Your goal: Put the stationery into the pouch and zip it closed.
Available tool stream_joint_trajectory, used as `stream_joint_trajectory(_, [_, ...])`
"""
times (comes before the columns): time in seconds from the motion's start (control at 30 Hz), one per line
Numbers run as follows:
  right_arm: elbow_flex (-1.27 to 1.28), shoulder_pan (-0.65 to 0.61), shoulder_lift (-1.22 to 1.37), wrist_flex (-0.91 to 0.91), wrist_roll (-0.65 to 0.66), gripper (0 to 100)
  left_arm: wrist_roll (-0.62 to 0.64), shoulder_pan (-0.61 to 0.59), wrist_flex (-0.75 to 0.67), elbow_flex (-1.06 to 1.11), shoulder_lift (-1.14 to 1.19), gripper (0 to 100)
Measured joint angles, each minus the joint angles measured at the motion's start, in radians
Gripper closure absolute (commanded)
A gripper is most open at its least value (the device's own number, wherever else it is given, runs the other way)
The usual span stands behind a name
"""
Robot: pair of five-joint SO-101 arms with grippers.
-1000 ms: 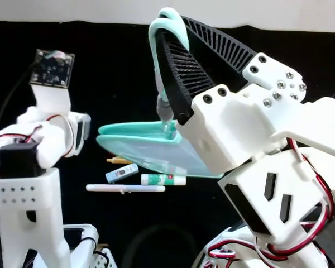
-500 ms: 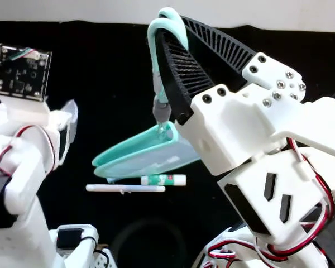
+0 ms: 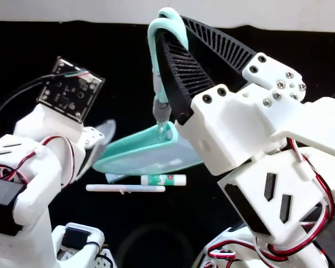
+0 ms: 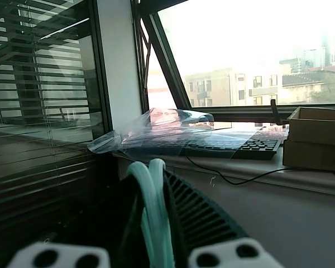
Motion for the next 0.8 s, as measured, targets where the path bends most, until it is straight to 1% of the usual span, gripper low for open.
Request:
stream_joint_trajectory(0.17, [0.000,0.000,0.000,0.035,0.000,99.2,-0.032,0.008,0.000,0.000,0.000,73])
stream_joint_trajectory(0.47, [0.000,0.000,0.000,0.035,0.000,99.2,-0.040,0.095,0.003,-0.028,-0.003,73])
stream_joint_trajectory(0.6, [0.000,0.000,0.000,0.038,0.000,99.2,-0.040,0.095,0.000,-0.028,-0.002,73])
stream_joint_trajectory(0.7, [0.000,0.000,0.000,0.038,0.000,99.2,-0.040,0.089,-0.051,-0.028,-0.002,73])
stream_joint_trajectory(0.8, [0.000,0.000,0.000,0.038,0.000,99.2,-0.040,0.034,-0.106,-0.017,0.002,73])
